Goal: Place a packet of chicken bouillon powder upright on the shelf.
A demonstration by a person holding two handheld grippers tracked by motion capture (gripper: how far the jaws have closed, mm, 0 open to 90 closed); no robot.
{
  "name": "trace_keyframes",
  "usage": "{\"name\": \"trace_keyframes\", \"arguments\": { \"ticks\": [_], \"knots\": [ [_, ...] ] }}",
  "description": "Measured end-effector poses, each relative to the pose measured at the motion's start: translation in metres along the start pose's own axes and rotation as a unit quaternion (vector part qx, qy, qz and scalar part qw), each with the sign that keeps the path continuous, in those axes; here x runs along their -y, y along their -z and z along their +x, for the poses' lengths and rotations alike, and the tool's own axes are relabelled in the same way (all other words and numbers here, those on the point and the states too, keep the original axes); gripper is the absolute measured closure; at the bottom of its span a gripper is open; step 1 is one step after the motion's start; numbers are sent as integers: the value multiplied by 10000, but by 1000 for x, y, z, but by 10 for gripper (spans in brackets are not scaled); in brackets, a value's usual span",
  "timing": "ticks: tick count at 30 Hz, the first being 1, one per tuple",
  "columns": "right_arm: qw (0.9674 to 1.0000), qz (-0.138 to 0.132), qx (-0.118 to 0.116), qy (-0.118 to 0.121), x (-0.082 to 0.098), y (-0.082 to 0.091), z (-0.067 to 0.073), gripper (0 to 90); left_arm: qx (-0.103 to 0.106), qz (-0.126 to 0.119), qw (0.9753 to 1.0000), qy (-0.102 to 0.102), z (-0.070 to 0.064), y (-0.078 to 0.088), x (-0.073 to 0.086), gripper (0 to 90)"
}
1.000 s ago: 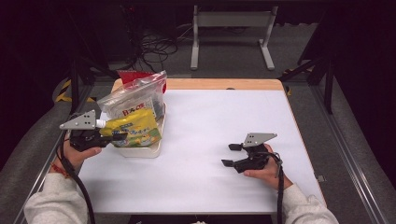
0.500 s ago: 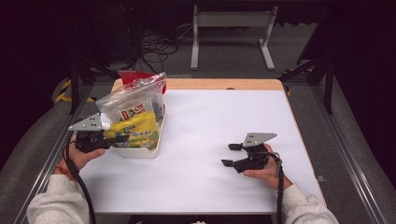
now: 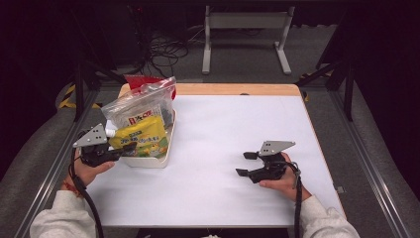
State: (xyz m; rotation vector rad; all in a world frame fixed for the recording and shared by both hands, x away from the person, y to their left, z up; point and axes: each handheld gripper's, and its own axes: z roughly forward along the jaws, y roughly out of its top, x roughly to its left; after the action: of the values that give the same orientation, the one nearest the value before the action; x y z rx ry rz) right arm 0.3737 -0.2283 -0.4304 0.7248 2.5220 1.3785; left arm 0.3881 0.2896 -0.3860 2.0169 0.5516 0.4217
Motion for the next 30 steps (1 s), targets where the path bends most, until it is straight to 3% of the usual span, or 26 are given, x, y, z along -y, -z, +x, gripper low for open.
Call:
{"name": "trace_keyframes", "arguments": {
  "ticks": [2, 12, 17, 22, 30],
  "knots": [
    [10000, -9, 7, 8, 0, 0, 0, 309, -19, -49, 10000, -29, -2, 2, 0, 677],
    [9999, -22, 94, 46, -1, 3, 0, 311, -511, -322, 9982, -52, -12, 14, -1, 612],
    [9999, -25, 132, 73, -1, 5, -1, 312, -632, -450, 9970, 80, -15, 17, 1, 591],
    [9998, -16, 175, 99, -2, 5, 0, 312, -997, -443, 9939, 170, -21, 18, 2, 522],
    [9994, -58, 303, 160, -3, 10, 0, 324, -1342, -411, 9897, 264, -33, 26, 9, 365]
  ]
}}
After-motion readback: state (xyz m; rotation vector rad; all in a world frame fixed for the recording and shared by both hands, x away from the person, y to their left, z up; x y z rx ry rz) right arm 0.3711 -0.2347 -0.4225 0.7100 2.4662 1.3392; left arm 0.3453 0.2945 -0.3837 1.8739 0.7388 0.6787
